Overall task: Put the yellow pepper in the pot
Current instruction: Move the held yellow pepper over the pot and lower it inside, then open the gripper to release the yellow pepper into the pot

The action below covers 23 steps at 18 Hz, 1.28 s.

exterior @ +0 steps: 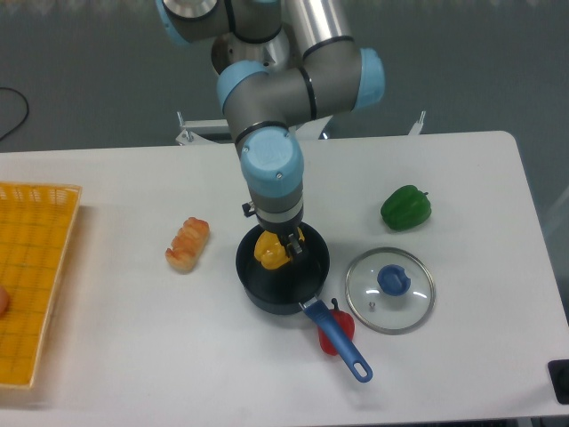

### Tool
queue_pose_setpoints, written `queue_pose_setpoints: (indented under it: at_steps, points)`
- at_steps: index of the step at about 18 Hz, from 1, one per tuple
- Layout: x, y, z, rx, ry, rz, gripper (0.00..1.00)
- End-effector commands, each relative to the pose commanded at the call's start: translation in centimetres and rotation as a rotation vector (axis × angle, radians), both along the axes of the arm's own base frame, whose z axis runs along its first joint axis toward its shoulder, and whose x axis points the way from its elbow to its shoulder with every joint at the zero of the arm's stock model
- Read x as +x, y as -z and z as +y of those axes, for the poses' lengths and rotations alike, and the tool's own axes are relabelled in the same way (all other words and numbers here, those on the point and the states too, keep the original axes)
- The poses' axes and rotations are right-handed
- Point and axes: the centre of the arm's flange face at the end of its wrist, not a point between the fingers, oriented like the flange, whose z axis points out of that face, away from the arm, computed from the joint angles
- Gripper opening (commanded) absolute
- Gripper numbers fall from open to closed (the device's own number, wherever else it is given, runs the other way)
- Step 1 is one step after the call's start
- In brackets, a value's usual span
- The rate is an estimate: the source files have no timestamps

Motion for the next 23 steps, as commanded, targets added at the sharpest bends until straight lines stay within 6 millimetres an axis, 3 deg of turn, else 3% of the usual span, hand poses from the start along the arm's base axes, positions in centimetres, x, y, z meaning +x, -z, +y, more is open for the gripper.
queue_pose_setpoints:
  at_steps: [10, 23]
  points:
    - [0.3, 2.2, 1.4, -0.021, 0.010, 0.032, 0.61]
    - [0.2, 3.6, 1.5, -0.064, 0.029, 0.057, 0.64]
